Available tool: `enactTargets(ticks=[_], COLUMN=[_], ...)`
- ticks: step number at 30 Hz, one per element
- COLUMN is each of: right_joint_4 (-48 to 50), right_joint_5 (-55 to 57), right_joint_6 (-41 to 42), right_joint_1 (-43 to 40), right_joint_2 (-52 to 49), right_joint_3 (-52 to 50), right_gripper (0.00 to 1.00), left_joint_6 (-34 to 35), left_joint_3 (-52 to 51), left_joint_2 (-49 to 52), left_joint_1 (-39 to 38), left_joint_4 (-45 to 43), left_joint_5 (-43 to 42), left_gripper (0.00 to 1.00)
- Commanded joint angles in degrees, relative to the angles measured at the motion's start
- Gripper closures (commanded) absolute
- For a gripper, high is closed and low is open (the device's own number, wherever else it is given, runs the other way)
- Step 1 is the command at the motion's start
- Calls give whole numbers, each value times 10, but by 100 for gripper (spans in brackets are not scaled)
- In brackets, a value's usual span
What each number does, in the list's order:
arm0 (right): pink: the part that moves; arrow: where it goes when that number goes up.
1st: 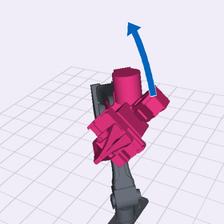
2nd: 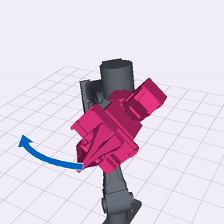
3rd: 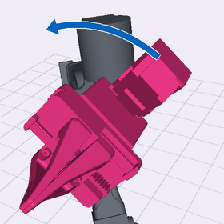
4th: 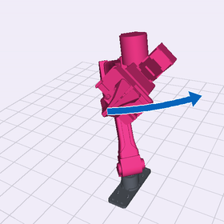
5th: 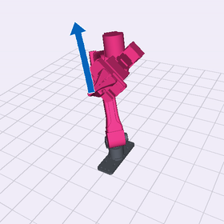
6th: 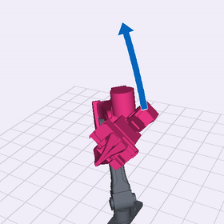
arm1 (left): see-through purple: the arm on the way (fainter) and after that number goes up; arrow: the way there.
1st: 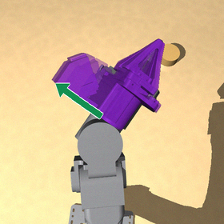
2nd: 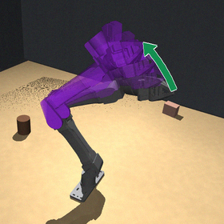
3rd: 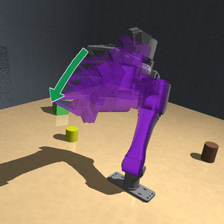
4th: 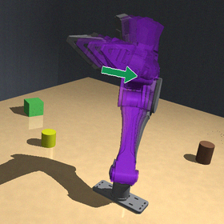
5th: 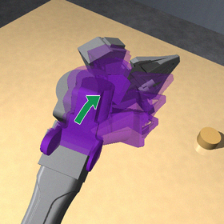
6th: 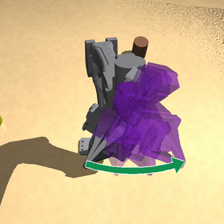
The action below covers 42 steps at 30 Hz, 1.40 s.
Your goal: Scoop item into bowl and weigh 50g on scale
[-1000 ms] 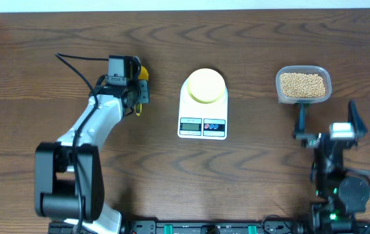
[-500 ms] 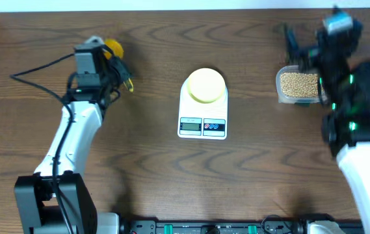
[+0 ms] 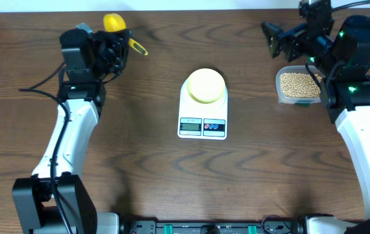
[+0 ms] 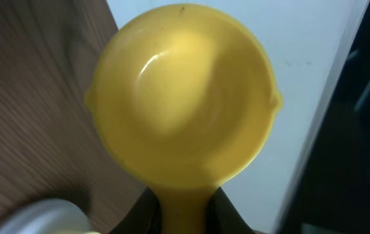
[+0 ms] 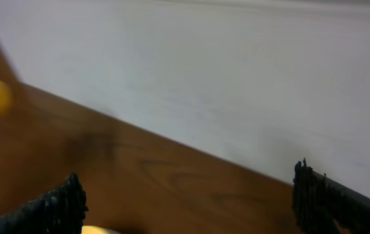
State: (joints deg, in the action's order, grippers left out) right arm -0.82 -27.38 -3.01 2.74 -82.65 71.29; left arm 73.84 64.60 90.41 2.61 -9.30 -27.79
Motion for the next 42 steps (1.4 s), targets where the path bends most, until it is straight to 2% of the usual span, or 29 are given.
enactTargets(ticks=[1, 3, 4, 5, 7, 16, 22, 29, 37, 40, 42], right_joint_4=[17, 23, 24, 24, 24, 83, 131, 131, 131, 130, 130], right_joint_5=[-74, -73, -73, -72, -61, 50, 59, 91, 91, 91, 91], right_joint_6=[94, 117, 125, 133, 141, 141, 141, 141, 141, 141, 141], right_joint_1=[5, 12, 18, 26, 60, 183, 242, 279, 288, 287, 287], right_joint_2=[-12, -24, -31, -38, -61, -119, -141, -141, -141, -141, -141], right_joint_3=[10, 10, 10, 10, 10, 10, 10, 10, 10, 10, 10], right_gripper=[11, 46, 58, 64, 56, 42, 38, 39, 47, 68, 77], left_joint_6=[101, 101, 102, 106, 109, 111, 170, 174, 174, 174, 174], left_joint_3=[14, 14, 14, 14, 14, 14, 14, 14, 14, 14, 14], left_joint_2=[-10, -10, -10, -10, -10, -10, -10, -10, -10, -10, -10], left_joint_1=[-22, -33, -39, -44, -59, -87, -102, -127, -150, -150, -150], left_joint_4=[-7, -7, -7, -7, -11, -11, -11, -11, -22, -24, -28], left_joint_5=[-15, -16, -16, -15, -3, 19, 19, 16, 11, -6, -18], left_gripper=[93, 93, 93, 93, 93, 93, 92, 92, 92, 93, 92])
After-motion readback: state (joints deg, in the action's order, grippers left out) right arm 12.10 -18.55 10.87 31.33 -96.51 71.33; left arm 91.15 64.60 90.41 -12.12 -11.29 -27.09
